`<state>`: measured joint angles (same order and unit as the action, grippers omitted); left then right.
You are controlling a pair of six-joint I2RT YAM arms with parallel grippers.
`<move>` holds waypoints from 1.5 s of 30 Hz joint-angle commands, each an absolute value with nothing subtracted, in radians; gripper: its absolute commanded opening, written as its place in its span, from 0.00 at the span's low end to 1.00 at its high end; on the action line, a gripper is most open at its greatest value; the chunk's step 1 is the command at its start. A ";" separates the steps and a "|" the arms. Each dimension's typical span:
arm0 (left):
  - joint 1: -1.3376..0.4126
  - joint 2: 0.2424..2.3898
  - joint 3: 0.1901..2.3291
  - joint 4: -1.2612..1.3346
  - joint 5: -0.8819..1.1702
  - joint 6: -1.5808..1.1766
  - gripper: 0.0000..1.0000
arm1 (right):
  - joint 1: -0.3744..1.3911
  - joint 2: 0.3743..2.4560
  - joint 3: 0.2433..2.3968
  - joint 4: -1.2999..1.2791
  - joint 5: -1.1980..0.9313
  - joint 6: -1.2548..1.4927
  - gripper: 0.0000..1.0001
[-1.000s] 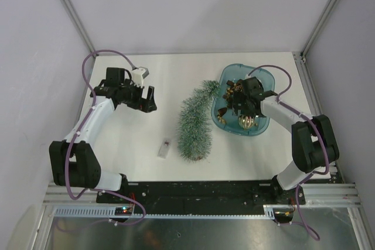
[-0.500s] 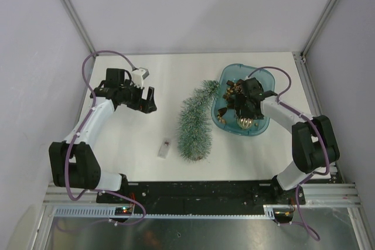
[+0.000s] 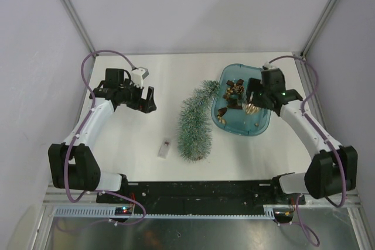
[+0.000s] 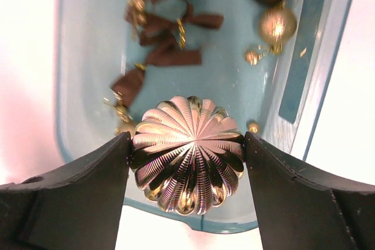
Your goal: Decorate the small christmas tree
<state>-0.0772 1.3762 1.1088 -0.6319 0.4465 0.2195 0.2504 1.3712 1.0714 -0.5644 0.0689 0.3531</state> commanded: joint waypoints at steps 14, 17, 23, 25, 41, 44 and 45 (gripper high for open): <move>-0.072 1.335 1.098 -0.612 0.476 0.247 1.00 | 0.186 1.189 1.612 -0.466 -0.256 0.491 0.38; -0.072 1.331 1.093 -0.611 0.491 0.252 1.00 | 0.185 1.191 1.661 -0.428 -0.306 0.527 0.38; -0.072 1.322 1.090 -0.611 0.514 0.261 1.00 | 0.185 1.189 1.686 -0.355 -0.469 0.591 0.38; -0.072 1.320 1.091 -0.613 0.522 0.262 1.00 | 0.186 1.187 1.682 -0.350 -0.500 0.599 0.38; -0.073 1.321 1.089 -0.613 0.534 0.267 1.00 | 0.346 1.201 1.649 -0.407 -0.518 0.497 0.34; -0.074 1.322 1.089 -0.611 0.536 0.264 1.00 | 0.349 1.197 1.644 -0.426 -0.518 0.481 0.33; -0.075 1.322 1.089 -0.612 0.536 0.264 1.00 | 0.350 1.194 1.641 -0.432 -0.518 0.476 0.33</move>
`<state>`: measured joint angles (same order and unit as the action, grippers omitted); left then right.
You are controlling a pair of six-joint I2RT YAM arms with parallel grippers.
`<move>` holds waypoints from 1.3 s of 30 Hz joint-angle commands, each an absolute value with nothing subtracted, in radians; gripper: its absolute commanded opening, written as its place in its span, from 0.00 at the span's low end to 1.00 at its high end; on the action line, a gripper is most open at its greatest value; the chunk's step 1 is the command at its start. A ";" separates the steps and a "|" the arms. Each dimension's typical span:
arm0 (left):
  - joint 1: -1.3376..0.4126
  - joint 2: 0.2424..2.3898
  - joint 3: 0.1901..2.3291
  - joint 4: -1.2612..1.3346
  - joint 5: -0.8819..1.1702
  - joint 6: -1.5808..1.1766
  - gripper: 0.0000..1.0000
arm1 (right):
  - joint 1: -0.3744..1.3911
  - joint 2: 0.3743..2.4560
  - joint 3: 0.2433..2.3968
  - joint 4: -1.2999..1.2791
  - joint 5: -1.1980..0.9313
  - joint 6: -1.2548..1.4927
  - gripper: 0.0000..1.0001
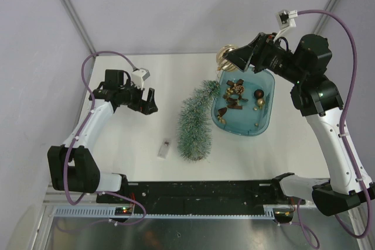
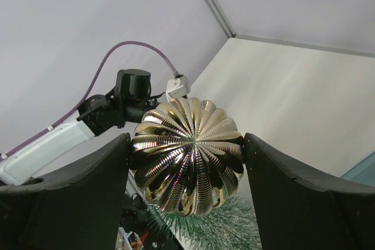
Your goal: Decorate the small christmas tree
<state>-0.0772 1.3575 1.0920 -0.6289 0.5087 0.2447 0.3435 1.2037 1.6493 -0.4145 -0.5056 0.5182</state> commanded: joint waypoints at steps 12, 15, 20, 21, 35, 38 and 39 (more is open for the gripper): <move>-0.074 1.323 1.091 -0.613 0.540 0.264 1.00 | 0.380 1.163 1.605 -0.471 -0.531 0.425 0.33; -0.074 1.322 1.091 -0.613 0.539 0.264 1.00 | 0.382 1.158 1.605 -0.466 -0.533 0.426 0.32; -0.074 1.318 1.099 -0.613 0.545 0.263 1.00 | 0.382 1.152 1.616 -0.459 -0.532 0.429 0.32; -0.074 1.318 1.107 -0.613 0.546 0.262 1.00 | 0.382 1.151 1.618 -0.459 -0.530 0.428 0.32; -0.213 1.241 1.362 -0.616 0.713 0.238 1.00 | 0.381 1.149 1.652 -0.465 -0.515 0.421 0.31; -0.268 1.264 1.422 -0.621 0.753 0.202 1.00 | 0.380 1.150 1.662 -0.463 -0.519 0.423 0.31; -0.278 1.275 1.447 -0.621 0.765 0.191 1.00 | 0.380 1.150 1.664 -0.461 -0.519 0.424 0.31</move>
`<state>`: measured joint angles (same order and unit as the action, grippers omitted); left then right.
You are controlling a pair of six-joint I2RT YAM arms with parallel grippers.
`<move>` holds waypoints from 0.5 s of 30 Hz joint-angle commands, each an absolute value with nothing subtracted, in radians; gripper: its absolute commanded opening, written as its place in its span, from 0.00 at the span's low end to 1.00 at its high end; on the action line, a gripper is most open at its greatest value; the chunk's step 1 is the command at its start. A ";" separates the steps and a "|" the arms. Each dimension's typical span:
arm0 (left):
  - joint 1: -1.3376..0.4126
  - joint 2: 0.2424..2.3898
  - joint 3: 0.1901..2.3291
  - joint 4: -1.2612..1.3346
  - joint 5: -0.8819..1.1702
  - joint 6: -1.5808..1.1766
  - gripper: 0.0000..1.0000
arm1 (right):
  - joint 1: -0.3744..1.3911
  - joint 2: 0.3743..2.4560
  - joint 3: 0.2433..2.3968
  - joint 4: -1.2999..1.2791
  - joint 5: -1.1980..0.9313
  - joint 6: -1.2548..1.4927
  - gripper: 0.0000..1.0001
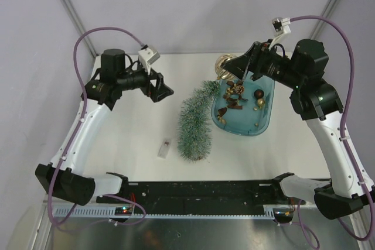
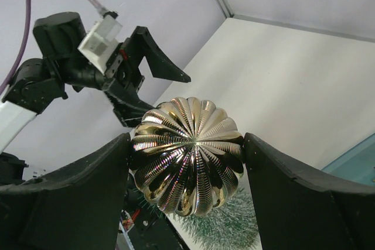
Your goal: Decorate the small christmas tree
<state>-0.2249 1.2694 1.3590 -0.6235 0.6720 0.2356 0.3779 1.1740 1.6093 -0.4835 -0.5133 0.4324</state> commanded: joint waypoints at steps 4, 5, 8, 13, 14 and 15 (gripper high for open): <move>-0.316 1.315 1.553 -0.623 0.791 0.171 1.00 | 0.380 1.146 1.664 -0.454 -0.520 0.429 0.31; -0.318 1.328 1.580 -0.623 0.815 0.162 1.00 | 0.380 1.144 1.663 -0.451 -0.520 0.429 0.30; -0.329 1.357 1.628 -0.621 0.879 0.125 1.00 | 0.381 1.141 1.661 -0.447 -0.530 0.433 0.30; -0.346 1.383 1.677 -0.621 0.967 0.080 1.00 | 0.382 1.132 1.654 -0.447 -0.539 0.433 0.29; -0.348 1.386 1.682 -0.620 0.980 0.071 1.00 | 0.382 1.130 1.652 -0.445 -0.540 0.434 0.29; -0.349 1.388 1.687 -0.620 0.995 0.061 1.00 | 0.382 1.128 1.652 -0.444 -0.540 0.434 0.29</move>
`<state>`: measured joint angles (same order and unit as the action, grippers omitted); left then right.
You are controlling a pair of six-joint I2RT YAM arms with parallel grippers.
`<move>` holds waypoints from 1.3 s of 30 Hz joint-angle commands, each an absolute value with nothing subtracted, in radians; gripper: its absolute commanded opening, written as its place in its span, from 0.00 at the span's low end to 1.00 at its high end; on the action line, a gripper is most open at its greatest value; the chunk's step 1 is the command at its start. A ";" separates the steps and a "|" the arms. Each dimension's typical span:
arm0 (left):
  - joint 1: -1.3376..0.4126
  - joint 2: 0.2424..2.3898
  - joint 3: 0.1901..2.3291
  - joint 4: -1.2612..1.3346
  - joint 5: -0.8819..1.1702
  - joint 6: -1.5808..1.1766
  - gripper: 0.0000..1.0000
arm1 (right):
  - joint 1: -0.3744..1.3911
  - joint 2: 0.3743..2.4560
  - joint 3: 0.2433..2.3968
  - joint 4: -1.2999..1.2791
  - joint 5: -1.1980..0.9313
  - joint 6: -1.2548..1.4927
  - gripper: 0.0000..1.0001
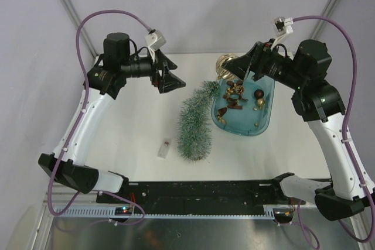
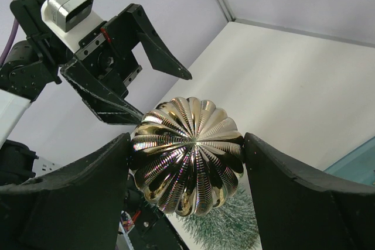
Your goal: Decorate the small christmas tree
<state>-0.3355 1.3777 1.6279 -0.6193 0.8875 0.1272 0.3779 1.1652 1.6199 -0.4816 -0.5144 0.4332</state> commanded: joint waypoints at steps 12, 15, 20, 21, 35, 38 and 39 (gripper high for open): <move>-0.391 1.414 1.633 -0.620 1.117 -0.033 1.00 | 0.384 1.117 1.636 -0.435 -0.555 0.431 0.28; -0.406 1.426 1.618 -0.618 1.121 -0.044 0.98 | 0.385 1.114 1.634 -0.439 -0.561 0.424 0.27; -0.439 1.431 1.581 -0.618 1.118 -0.028 0.86 | 0.386 1.111 1.637 -0.450 -0.561 0.414 0.27; -0.443 1.432 1.577 -0.618 1.117 -0.026 0.84 | 0.387 1.112 1.637 -0.450 -0.561 0.414 0.27; -0.450 1.430 1.589 -0.614 1.143 -0.033 0.38 | 0.395 1.121 1.631 -0.446 -0.566 0.410 0.27; -0.449 1.426 1.594 -0.613 1.147 -0.033 0.32 | 0.399 1.122 1.634 -0.444 -0.567 0.410 0.27; -0.449 1.425 1.596 -0.613 1.151 -0.033 0.30 | 0.401 1.123 1.635 -0.444 -0.568 0.410 0.27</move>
